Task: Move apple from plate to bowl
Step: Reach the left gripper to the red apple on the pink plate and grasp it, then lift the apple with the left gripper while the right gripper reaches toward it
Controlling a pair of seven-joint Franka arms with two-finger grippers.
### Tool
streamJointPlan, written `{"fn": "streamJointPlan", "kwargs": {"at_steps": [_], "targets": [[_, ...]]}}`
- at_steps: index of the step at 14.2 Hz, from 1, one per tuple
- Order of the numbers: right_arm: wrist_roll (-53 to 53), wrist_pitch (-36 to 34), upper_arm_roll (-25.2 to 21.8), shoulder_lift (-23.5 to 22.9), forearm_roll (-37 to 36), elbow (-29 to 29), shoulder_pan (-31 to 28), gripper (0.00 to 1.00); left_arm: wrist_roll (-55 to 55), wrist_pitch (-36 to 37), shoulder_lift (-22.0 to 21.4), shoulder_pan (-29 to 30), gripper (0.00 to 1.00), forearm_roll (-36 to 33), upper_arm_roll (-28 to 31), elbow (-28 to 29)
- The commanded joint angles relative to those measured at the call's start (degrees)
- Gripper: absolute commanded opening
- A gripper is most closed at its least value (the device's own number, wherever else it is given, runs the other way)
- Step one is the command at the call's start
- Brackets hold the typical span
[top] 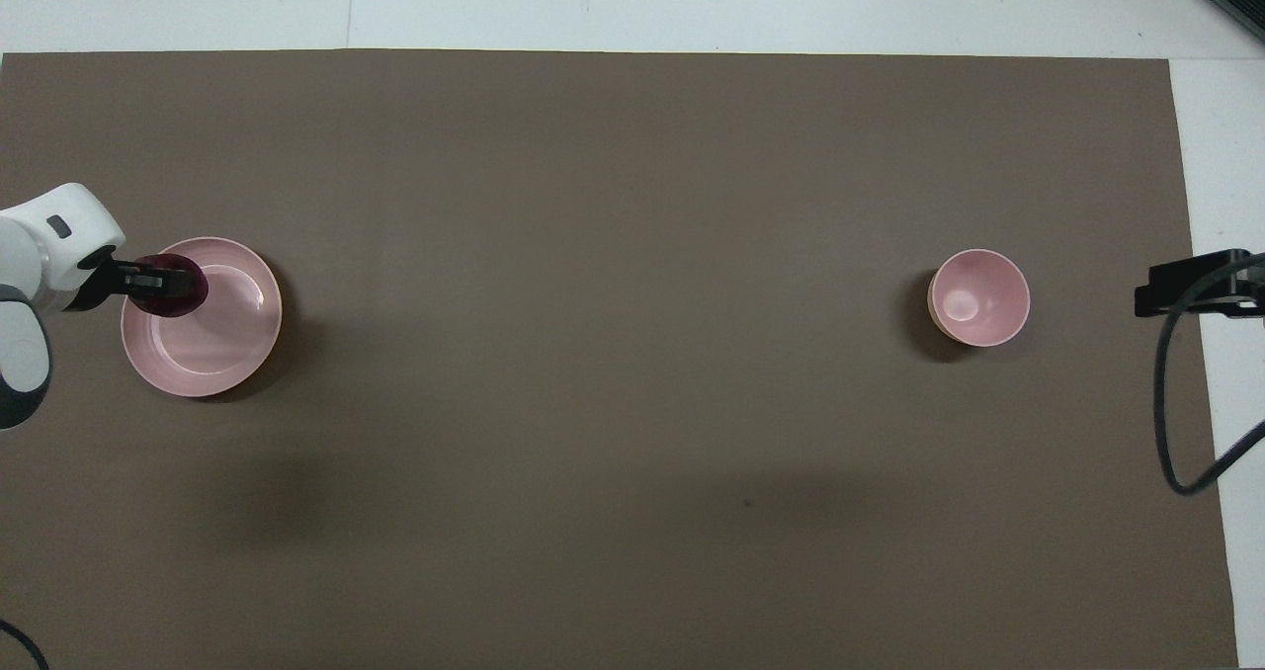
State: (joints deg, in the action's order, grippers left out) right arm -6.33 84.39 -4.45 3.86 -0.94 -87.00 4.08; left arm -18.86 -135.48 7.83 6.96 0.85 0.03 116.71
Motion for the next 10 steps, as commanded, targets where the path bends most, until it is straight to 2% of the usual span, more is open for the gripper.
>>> {"fn": "streamJointPlan", "kwargs": {"at_steps": [1,4,6,10], "targets": [[1.14,-0.29,0.4,0.27,0.94,0.07,-0.21,1.0,0.75,7.05,-6.06,-2.99,0.0,0.29,-0.12,0.62],[0.71,-0.19,0.41,1.05,1.28,-1.41,-0.21,1.0,9.43,8.92,-7.74,-9.48,0.0,2.93,0.05,0.62],[0.18,-0.1,0.32,1.76,4.61,-3.0,-0.74,1.0,15.58,8.48,-7.66,-14.58,0.0,3.11,-0.12,0.62],[-3.32,2.25,0.41,1.85,8.74,-6.51,-0.3,1.0,19.3,8.12,-7.92,-22.15,0.0,12.85,-0.38,0.71]]}}
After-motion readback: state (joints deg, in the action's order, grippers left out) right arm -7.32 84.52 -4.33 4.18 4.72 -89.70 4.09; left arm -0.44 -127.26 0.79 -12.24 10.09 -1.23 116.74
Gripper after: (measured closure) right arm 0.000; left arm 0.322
